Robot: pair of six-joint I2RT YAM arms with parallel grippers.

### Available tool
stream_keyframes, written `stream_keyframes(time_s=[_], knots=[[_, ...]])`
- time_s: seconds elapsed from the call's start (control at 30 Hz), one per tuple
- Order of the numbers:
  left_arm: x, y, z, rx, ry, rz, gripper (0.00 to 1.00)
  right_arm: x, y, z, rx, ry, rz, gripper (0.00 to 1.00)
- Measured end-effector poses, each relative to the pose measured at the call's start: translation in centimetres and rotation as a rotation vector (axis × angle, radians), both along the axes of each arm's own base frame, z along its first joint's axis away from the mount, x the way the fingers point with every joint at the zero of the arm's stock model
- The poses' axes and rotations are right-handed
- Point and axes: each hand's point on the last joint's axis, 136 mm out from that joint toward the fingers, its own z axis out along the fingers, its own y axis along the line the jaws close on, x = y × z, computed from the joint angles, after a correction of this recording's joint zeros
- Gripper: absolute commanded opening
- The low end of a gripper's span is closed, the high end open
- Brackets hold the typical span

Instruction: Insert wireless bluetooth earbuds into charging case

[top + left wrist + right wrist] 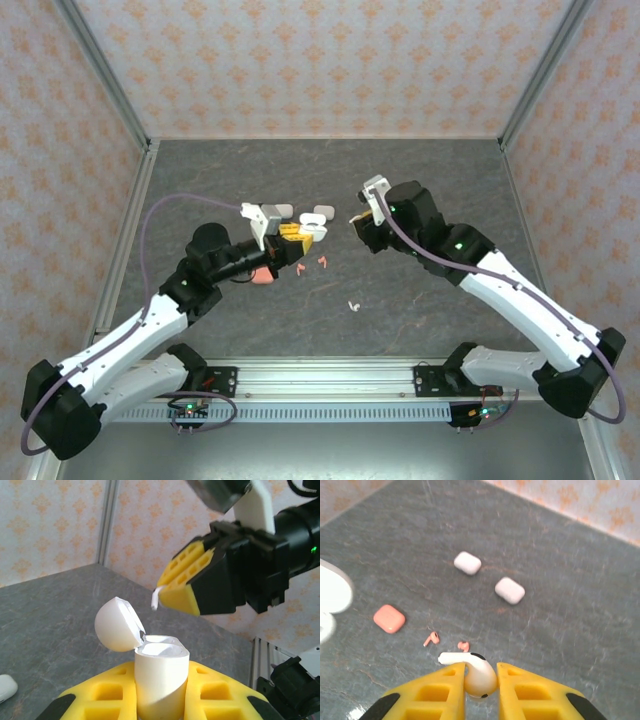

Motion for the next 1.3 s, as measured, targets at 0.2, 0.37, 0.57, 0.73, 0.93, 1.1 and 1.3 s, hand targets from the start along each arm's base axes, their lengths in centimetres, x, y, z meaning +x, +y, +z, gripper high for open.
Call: stream_keyframes(time_s=[0.2, 0.37, 0.57, 0.73, 0.93, 1.1, 1.3], knots=[[0.0, -0.9, -0.3, 0.013, 0.012, -0.048, 0.00, -1.2, 1.4, 2.4, -0.018, -0.089, 0.124, 0.20], [0.1, -1.5, -1.3, 0.032, 0.034, -0.079, 0.00, -2.3, 3.3, 2.8, -0.051, -0.125, 0.222, 0.20], [0.1, -1.9, -1.3, 0.035, 0.037, -0.105, 0.00, -2.2, 4.3, 2.6, -0.066, -0.128, 0.264, 0.20], [0.0, -2.1, -1.4, 0.036, 0.042, -0.117, 0.00, -2.1, 5.2, 2.1, -0.067, -0.113, 0.293, 0.20], [0.1, -2.2, -1.8, 0.042, 0.053, -0.123, 0.00, -2.3, 6.0, 1.6, -0.053, -0.092, 0.328, 0.20], [0.0, -2.5, -2.0, 0.045, 0.059, -0.132, 0.00, -2.8, 6.4, 1.7, -0.036, -0.082, 0.358, 0.20], [0.0, -2.5, -2.0, 0.045, 0.060, -0.132, 0.00, -2.9, 6.6, 1.7, -0.030, -0.078, 0.370, 0.20]])
